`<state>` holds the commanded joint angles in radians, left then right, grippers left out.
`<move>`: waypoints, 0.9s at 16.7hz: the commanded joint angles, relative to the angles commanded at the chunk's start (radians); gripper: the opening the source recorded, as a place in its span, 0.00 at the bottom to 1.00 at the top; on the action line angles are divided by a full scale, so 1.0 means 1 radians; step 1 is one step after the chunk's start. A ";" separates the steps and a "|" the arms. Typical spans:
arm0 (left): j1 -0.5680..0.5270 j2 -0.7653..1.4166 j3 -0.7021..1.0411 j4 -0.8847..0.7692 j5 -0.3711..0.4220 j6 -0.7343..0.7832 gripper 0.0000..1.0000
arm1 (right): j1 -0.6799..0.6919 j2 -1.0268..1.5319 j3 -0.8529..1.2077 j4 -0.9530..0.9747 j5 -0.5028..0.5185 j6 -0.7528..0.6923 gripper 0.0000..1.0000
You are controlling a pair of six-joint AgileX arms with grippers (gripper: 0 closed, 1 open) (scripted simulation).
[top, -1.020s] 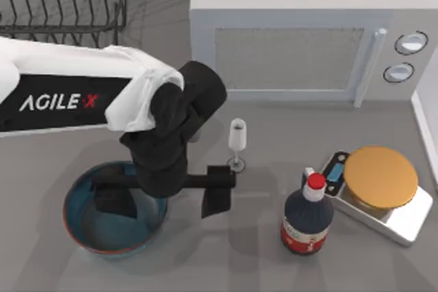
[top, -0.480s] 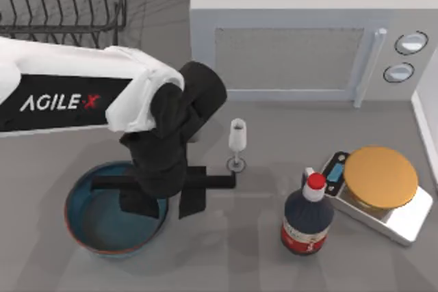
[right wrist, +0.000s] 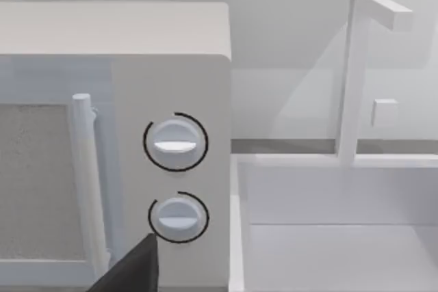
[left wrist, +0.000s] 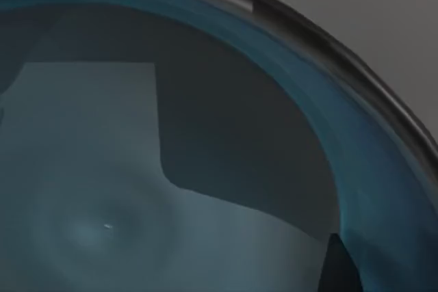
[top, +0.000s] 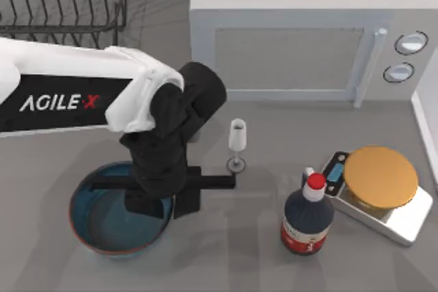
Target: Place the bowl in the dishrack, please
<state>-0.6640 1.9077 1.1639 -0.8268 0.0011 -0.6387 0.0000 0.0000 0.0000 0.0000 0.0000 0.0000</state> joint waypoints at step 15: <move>-0.011 -0.043 0.540 -0.620 0.000 -0.014 0.00 | 0.000 0.000 0.000 0.000 0.000 0.000 1.00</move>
<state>-0.6748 1.8648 1.7042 -1.4472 0.0009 -0.6527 0.0000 0.0000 0.0000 0.0000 0.0000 0.0000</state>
